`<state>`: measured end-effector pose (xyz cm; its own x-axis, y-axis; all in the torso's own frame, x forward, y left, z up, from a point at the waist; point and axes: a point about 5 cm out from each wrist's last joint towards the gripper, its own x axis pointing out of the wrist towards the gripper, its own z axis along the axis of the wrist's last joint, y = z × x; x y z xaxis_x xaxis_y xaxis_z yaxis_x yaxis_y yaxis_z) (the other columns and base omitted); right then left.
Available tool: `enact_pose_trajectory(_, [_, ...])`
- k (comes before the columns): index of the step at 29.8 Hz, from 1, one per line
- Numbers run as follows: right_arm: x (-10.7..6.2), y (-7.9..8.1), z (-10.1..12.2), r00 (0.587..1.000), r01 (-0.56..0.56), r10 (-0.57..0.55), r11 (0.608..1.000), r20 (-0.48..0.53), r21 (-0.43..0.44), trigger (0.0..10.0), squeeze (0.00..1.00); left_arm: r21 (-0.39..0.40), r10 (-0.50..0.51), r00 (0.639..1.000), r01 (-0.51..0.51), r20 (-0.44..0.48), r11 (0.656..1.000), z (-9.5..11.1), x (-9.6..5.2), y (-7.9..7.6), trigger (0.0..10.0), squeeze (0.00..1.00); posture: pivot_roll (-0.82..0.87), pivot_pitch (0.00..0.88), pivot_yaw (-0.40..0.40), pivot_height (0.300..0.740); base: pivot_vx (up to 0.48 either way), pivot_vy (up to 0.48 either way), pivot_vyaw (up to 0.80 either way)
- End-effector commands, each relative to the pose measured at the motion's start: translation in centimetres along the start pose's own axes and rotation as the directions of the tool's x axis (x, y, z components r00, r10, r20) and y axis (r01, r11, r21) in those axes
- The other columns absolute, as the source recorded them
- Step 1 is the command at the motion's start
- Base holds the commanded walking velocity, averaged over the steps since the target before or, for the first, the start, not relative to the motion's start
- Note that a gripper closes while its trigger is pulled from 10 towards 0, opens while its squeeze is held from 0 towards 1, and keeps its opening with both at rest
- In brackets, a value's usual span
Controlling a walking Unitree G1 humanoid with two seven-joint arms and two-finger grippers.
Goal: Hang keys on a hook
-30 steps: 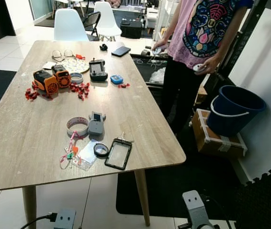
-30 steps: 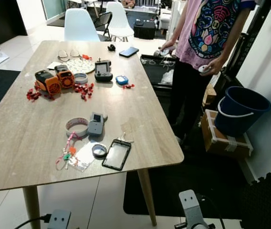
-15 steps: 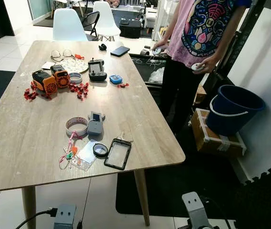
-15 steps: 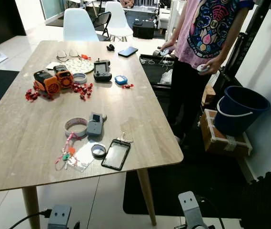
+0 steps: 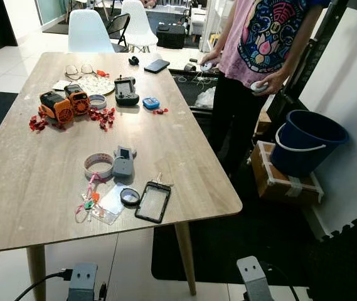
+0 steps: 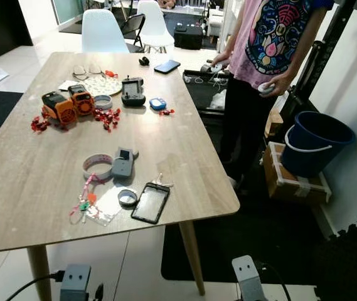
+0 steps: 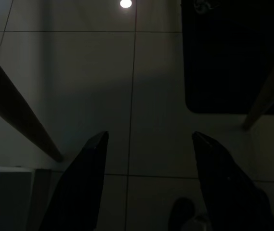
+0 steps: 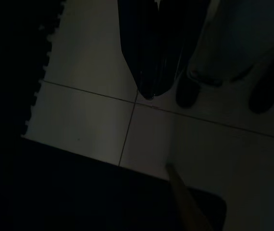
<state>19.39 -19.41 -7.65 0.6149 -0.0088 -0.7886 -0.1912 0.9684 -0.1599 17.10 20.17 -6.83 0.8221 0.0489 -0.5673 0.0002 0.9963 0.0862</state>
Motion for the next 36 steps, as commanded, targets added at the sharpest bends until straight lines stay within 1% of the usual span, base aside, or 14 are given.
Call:
enact_pose_trajectory(1, [-0.1, -0.5, -0.5, 1.000, 0.019, -0.019, 1.000, -0.011, 0.005, 10.0, 0.00, -0.002, -0.019, 1.000, 0.019, -0.011, 1.000, -0.3, -0.1, -0.8, 10.0, 0.00, 0.07, 0.058, -0.077, 0.740, 0.000, -0.368, 0.00])
enact_pose_trajectory(4, [-0.2, -0.5, -0.5, 1.000, 0.020, -0.020, 1.000, -0.011, 0.006, 10.0, 0.00, -0.019, -0.014, 1.000, 0.013, -0.022, 1.000, -0.4, -0.1, -0.7, 10.0, 0.00, 0.07, 0.058, -0.077, 0.740, 0.000, -0.123, 0.00])
enact_pose_trajectory(7, [-0.2, -0.5, -0.5, 1.000, 0.020, -0.020, 1.000, -0.012, 0.006, 10.0, 0.00, -0.020, -0.014, 1.000, 0.013, -0.023, 1.000, -0.4, -0.1, -0.7, 10.0, 0.00, 0.07, 0.059, -0.077, 0.740, 0.000, 0.000, 0.00])
enact_pose_trajectory(21, [-0.2, -0.5, -0.7, 1.000, 0.022, -0.022, 1.000, -0.014, 0.009, 10.0, 0.00, 0.002, -0.028, 0.999, 0.028, -0.028, 1.000, -0.4, -0.1, -0.6, 10.0, 0.00, 0.07, 0.054, -0.070, 0.740, 0.000, 0.000, 0.00])
enact_pose_trajectory(26, [-0.2, -1.0, -0.6, 0.999, 0.036, -0.036, 0.999, -0.010, 0.019, 10.0, 0.00, 0.007, -0.029, 0.999, 0.029, -0.028, 1.000, -0.3, -0.1, -0.6, 10.0, 0.00, 0.07, 0.052, -0.069, 0.740, 0.000, 0.000, 0.00])
enact_pose_trajectory(27, [-0.3, -1.3, -0.6, 0.999, 0.048, -0.048, 0.998, -0.007, 0.030, 10.0, 0.00, 0.007, -0.029, 0.999, 0.029, -0.027, 1.000, -0.4, -0.1, -0.6, 10.0, 0.00, 0.07, 0.049, -0.068, 0.740, 0.000, 0.000, 0.00])
enact_pose_trajectory(29, [-0.4, -2.4, -0.6, 0.995, 0.096, -0.096, 0.993, 0.002, 0.064, 10.0, 0.00, 0.007, -0.031, 0.999, 0.031, -0.029, 0.999, -0.4, -0.1, -0.7, 10.0, 0.00, 0.07, 0.048, -0.067, 0.740, 0.000, 0.000, 0.00])
enact_pose_trajectory(30, [-0.6, -3.5, -0.4, 0.989, 0.143, -0.145, 0.986, 0.017, 0.084, 10.0, 0.00, 0.007, -0.032, 0.999, 0.032, -0.030, 0.999, -0.4, -0.1, -0.8, 10.0, 0.00, 0.07, 0.047, -0.068, 0.740, 0.000, 0.000, 0.00])
enact_pose_trajectory(32, [-0.8, -4.6, -0.2, 0.981, 0.188, -0.193, 0.977, 0.037, 0.101, 10.0, 0.00, 0.007, -0.033, 0.999, 0.033, -0.030, 0.999, -0.4, -0.1, -0.8, 10.0, 0.00, 0.07, 0.047, -0.068, 0.740, 0.000, 0.000, 0.00])
enact_pose_trajectory(34, [-1.1, -6.4, 0.2, 0.958, 0.269, -0.279, 0.953, 0.062, 0.136, 10.0, 0.00, 0.006, -0.033, 0.999, 0.034, -0.031, 0.999, -0.5, -0.1, -0.9, 10.0, 0.00, 0.07, 0.045, -0.069, 0.740, 0.000, 0.000, 0.00])
enact_pose_trajectory(35, [-1.1, -6.4, 0.2, 0.958, 0.269, -0.279, 0.953, 0.062, 0.136, 10.0, 0.00, 0.006, -0.033, 0.999, 0.034, -0.031, 0.999, -0.5, -0.1, -0.9, 10.0, 0.00, 0.07, 0.045, -0.069, 0.740, 0.000, 0.000, 0.00])
enact_pose_trajectory(36, [-1.4, -7.5, 0.4, 0.942, 0.315, -0.329, 0.936, 0.070, 0.159, 10.0, 0.00, 0.006, -0.034, 0.999, 0.034, -0.032, 0.999, -0.5, -0.1, -0.9, 10.0, 0.00, 0.07, 0.046, -0.068, 0.740, 0.000, 0.000, 0.00])
